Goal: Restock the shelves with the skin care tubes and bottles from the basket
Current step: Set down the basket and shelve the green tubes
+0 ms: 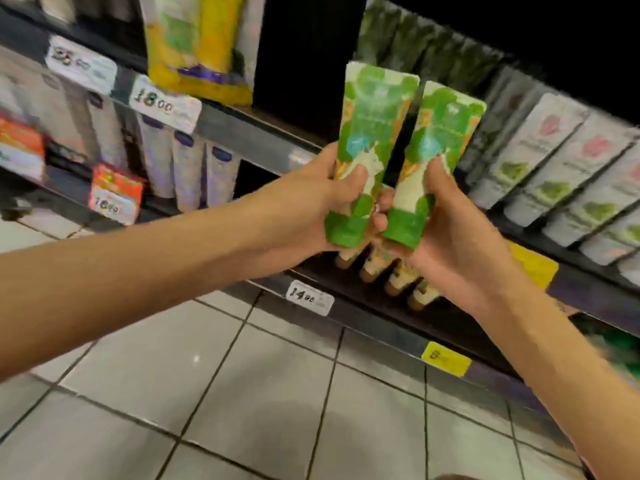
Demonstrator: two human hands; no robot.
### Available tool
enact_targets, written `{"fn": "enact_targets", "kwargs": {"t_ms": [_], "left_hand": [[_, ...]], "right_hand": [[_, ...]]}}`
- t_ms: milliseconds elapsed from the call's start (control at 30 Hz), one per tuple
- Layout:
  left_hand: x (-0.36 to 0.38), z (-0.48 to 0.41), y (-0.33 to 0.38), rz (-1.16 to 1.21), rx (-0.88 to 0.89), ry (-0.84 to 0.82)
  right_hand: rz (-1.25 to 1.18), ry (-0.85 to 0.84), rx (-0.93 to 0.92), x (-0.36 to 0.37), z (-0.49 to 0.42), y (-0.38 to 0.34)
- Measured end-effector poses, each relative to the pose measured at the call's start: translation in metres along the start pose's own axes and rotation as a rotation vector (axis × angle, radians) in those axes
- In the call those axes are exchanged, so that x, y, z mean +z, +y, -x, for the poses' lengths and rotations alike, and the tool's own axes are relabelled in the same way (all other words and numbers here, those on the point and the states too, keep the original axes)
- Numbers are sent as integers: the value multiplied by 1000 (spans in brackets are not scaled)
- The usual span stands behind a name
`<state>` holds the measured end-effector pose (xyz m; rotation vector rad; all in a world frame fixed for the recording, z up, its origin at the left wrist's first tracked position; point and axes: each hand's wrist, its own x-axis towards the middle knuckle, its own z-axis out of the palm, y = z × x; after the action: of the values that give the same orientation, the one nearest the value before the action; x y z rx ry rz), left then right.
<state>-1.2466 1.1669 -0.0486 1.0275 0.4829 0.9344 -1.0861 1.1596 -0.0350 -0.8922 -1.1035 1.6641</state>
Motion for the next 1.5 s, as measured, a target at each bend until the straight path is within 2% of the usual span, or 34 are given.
{"fn": "enact_targets", "kwargs": {"t_ms": [100,200,400,600,700,800,933,1000,1200,1367,1500], "left_hand": [[15,-22,-16,50,-38,-21],[18,-35,-19,21,-33,45],[0,-25,15,-187,186,186],[-31,-24,54,-423,282,316],[-42,-48,63,-500,299,343],[-50,-86,66,-450,342,455],[-57,-124,57,-281,365,589],[-66,-132,49,-318,354,593],[-86,-135,49,-348,371,625],[-77,-134,39,-489,358,502],[-76,-130,42,-412,347,514]], "right_hand": [[-15,7,-48,-36,8,-4],[115,39,-120,-54,9,-11],[172,20,-227,-44,-27,-31],[383,239,-269,-23,-116,-26],[650,312,-326,-19,-148,-23],[792,404,-354,-18,-171,-19],[718,449,-369,-20,-194,-15],[673,421,-350,-23,-203,-15],[843,459,-376,-24,-223,-20],[879,474,-395,-27,-227,-21],[817,517,-370,-26,-224,-20]]}}
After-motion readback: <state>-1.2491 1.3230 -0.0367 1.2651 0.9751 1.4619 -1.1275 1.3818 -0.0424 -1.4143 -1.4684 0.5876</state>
